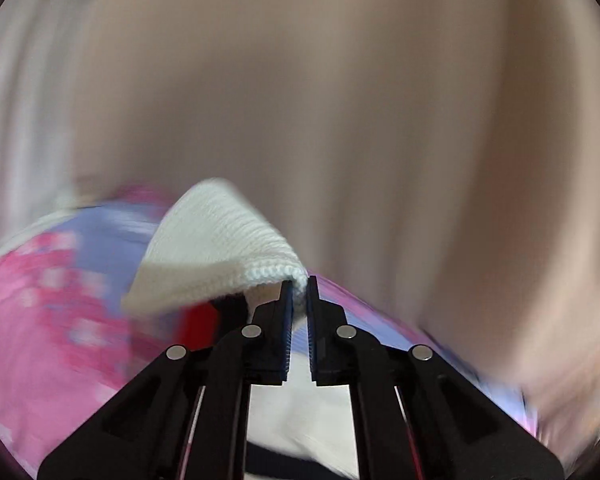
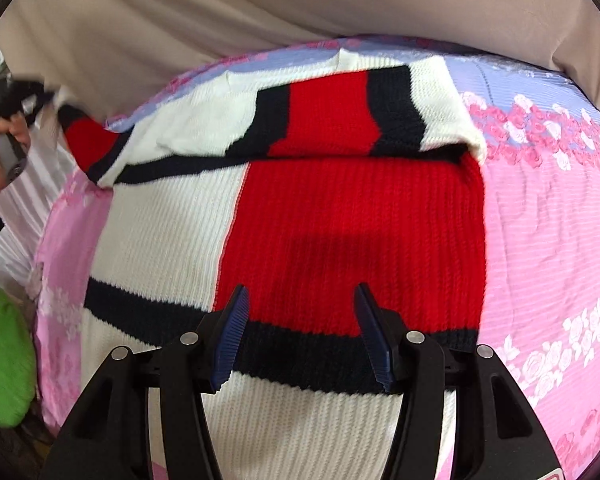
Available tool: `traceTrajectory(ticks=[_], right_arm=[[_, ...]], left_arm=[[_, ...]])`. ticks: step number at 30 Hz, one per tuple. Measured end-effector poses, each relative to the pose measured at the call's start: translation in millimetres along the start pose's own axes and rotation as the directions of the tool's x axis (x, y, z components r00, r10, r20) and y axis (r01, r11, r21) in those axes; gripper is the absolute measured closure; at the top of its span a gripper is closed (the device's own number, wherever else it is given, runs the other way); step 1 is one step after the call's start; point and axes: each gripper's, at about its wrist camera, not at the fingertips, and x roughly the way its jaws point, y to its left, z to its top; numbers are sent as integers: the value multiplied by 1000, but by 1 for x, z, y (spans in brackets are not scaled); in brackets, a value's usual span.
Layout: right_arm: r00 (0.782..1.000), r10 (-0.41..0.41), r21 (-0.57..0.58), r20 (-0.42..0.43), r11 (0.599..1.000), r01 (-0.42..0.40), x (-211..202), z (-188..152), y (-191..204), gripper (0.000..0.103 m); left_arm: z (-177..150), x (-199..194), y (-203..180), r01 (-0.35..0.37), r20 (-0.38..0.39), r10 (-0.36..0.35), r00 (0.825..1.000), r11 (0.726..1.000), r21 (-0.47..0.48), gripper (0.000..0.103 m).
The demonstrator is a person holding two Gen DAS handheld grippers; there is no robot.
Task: Fold small clothes
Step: 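Grasp the other sleeve cuff with the left gripper and fold it across the body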
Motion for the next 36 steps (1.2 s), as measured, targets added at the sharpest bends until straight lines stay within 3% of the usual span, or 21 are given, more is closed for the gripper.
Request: traceTrajectory(ticks=[2, 3, 5, 7, 9, 11, 13, 14, 17, 19, 22, 24, 25, 26, 27, 28, 29, 31, 33, 34, 36], right_arm=[[1000, 2, 13, 20, 1000, -2, -2, 3, -10, 49], [1000, -7, 20, 25, 1000, 6, -2, 5, -16, 49], [999, -18, 31, 28, 999, 17, 0, 8, -29, 48], [998, -51, 39, 28, 998, 50, 2, 12, -42, 48], [998, -51, 53, 37, 997, 49, 0, 18, -52, 47], [997, -52, 48, 58, 998, 49, -1, 30, -57, 40], [998, -22, 30, 65, 999, 20, 5, 48, -57, 34], [998, -8, 28, 67, 1000, 6, 10, 57, -57, 34], [996, 20, 68, 82, 997, -25, 31, 91, -61, 33], [996, 17, 138, 85, 990, -29, 50, 112, -71, 33], [999, 11, 228, 51, 973, -23, 80, 132, -84, 33], [999, 37, 262, 27, 964, -43, 97, 139, -86, 33], [999, 48, 270, 15, 962, -50, 105, 140, -86, 33], [999, 41, 271, 8, 962, -41, 112, 142, -83, 33], [999, 34, 258, 20, 965, -38, 113, 144, -77, 42], [998, 50, 231, 26, 971, -55, 114, 149, -70, 58], [997, 73, 227, 16, 971, -74, 115, 155, -66, 94], [987, 135, 245, 91, 957, -153, 95, 168, -62, 93], [958, 164, 202, 235, 956, -214, 48, 185, -54, 94], [936, 174, 180, 306, 955, -236, 24, 190, -53, 94], [913, 147, 158, 380, 963, -220, 5, 188, -61, 94]], left_arm=[[-46, 12, -68, 105, -112, -96, 989, 992, 72, 96], [-84, 25, -99, 160, -210, -142, 967, 984, 74, 93], [-137, 47, -122, 205, -331, -181, 926, 978, 42, 86], [-190, 66, -125, 196, -431, -196, 881, 980, -46, 77], [-218, 73, -111, 157, -465, -206, 861, 977, -142, 74], [-221, 59, -85, 98, -435, -185, 881, 972, -214, 59], [-210, 49, -56, 14, -365, -119, 923, 961, -277, 45], [-203, 49, -44, -21, -349, -89, 933, 954, -298, 43], [-178, 61, -6, -114, -333, -30, 943, 907, -405, 42], [-171, 69, 21, -160, -326, -12, 945, 854, -495, 42], [-167, 76, 49, -186, -319, -9, 948, 795, -577, 45], [-167, 85, 65, -177, -318, -35, 947, 771, -611, 50], [-166, 88, 64, -175, -323, -42, 945, 770, -614, 64], [-164, 92, 60, -163, -330, -60, 942, 777, -608, 85], [-156, 84, 71, -149, -334, -79, 939, 783, -604, 94], [-148, 85, 69, -130, -322, -89, 943, 790, -599, 94], [-142, 81, 66, -118, -296, -79, 952, 798, -591, 95], [-120, 62, 51, -61, -199, -65, 978, 821, -568, 95], [-102, 46, 43, -15, -118, -61, 991, 833, -553, 95], [-100, 44, 42, -15, -106, -52, 993, 837, -547, 95], [-107, 50, 44, -37, -127, -33, 991, 856, -515, 95]])
